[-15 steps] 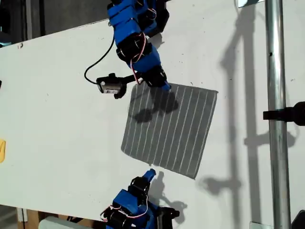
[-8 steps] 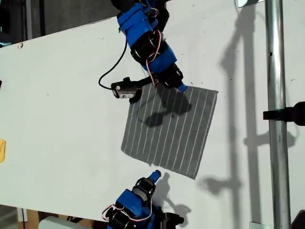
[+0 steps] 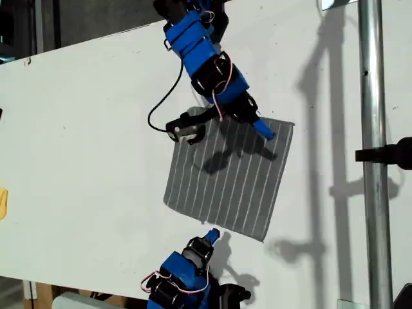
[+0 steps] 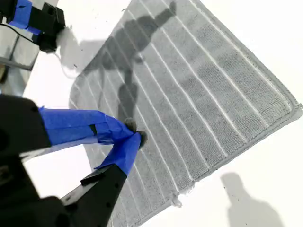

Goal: Grasp corners of a towel and fold twice.

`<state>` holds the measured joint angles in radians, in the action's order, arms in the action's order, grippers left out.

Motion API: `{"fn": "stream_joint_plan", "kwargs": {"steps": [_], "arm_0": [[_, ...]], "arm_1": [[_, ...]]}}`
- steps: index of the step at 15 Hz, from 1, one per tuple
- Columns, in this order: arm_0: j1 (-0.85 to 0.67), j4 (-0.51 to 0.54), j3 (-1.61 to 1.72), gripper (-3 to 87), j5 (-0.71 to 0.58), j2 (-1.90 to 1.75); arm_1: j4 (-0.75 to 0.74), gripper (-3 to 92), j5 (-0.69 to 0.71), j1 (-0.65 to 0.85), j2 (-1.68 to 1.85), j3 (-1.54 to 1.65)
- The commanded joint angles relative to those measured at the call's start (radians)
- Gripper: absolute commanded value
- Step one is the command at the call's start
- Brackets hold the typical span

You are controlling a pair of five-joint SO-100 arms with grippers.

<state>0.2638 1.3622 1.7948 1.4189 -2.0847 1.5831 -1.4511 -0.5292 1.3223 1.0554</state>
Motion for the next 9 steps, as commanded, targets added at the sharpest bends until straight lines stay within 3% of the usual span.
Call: {"fn": "stream_joint_plan", "kwargs": {"steps": [1, 9], "arm_0": [[0.008, 0.006, -0.049, -2.9, -0.006, -0.005], [-0.002, 0.003, -0.044, -2.9, -0.012, 0.012]], "arm_1": [[0.037, 44.1, 0.012, -0.028, -0.077, -0.049], [-0.038, 40.9, 0.038, -0.051, -0.288, -0.178]]}}
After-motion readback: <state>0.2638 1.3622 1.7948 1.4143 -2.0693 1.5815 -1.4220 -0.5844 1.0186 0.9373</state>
